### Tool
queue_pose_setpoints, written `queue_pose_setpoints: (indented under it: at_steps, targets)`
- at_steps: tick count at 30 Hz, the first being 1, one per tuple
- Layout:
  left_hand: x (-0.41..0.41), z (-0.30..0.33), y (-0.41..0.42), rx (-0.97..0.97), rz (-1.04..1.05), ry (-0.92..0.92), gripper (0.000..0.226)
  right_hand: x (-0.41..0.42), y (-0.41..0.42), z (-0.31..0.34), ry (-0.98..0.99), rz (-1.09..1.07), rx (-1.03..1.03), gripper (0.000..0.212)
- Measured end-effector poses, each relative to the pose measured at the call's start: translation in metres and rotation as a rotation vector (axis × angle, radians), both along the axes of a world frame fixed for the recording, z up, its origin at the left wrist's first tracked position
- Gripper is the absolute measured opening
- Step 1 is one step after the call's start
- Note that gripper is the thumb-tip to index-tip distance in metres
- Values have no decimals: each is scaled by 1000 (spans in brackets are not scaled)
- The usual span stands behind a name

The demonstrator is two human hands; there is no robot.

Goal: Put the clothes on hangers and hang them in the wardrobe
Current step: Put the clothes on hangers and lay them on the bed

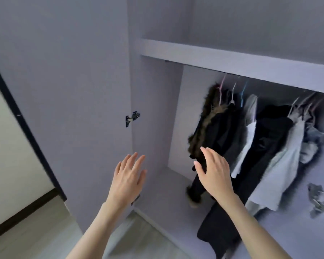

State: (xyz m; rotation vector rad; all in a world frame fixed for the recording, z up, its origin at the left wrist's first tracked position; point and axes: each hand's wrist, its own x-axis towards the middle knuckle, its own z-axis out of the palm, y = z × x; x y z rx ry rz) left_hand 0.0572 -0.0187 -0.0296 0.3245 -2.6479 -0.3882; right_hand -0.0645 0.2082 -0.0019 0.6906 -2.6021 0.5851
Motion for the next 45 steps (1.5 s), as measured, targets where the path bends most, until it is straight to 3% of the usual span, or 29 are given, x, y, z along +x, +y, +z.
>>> queue_pose_setpoints:
  at_steps: [10,17,23,26,29,34,39,45]
  targets:
    - [-148,-16,32,60,-300,-101,53,-86,33,11,-46,-167,16,50]
    - [-245,-6,20,110,-440,-117,75,-166,-4,41,-249,-161,-262,48]
    - [-317,13,20,124,-542,-88,59,-254,-42,74,-413,-347,-329,52]
    - [-330,7,25,152,-592,-120,47,-272,-50,70,-498,-455,-348,39]
    - [-343,3,20,184,-624,-119,53,-278,-54,62,-466,-526,-331,26]
    - [-369,18,-1,249,-589,-39,84,-276,-46,66,-254,-596,-272,31]
    - [-401,56,-21,240,-509,54,62,-274,-23,79,-142,-564,-291,27]
    - [-432,79,-31,175,-443,52,57,-281,-17,80,-141,-540,-324,29]
